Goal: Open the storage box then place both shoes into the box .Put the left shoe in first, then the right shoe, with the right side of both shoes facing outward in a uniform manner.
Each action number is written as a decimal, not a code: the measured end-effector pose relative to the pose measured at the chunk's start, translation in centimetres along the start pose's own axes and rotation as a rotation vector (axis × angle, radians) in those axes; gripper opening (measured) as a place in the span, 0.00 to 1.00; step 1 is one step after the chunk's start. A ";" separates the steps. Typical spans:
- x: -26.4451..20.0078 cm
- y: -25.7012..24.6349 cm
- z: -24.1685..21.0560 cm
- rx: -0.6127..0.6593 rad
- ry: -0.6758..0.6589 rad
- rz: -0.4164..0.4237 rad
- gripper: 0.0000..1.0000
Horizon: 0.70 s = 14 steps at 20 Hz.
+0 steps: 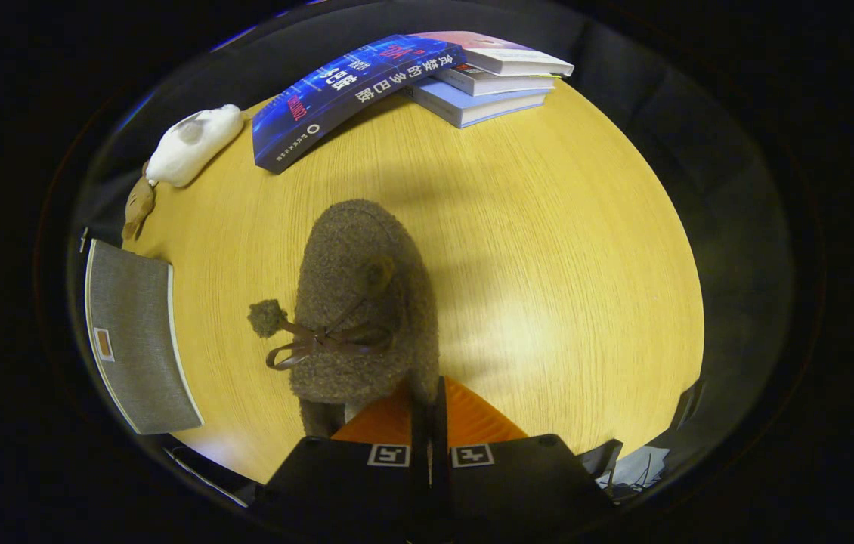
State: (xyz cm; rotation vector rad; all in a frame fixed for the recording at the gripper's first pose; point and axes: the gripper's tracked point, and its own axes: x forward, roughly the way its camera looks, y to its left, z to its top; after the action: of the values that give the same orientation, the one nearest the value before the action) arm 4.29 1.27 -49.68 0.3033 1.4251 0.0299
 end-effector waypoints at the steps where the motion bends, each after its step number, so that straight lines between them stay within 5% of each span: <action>1: -0.2 0.1 0.0 0.003 -0.008 0.007 0.05; 14: -7.4 3.8 2.5 0.125 -0.141 0.181 0.05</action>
State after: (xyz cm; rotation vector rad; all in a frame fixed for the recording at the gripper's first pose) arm 6.24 2.96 -41.41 0.5275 1.2583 0.0655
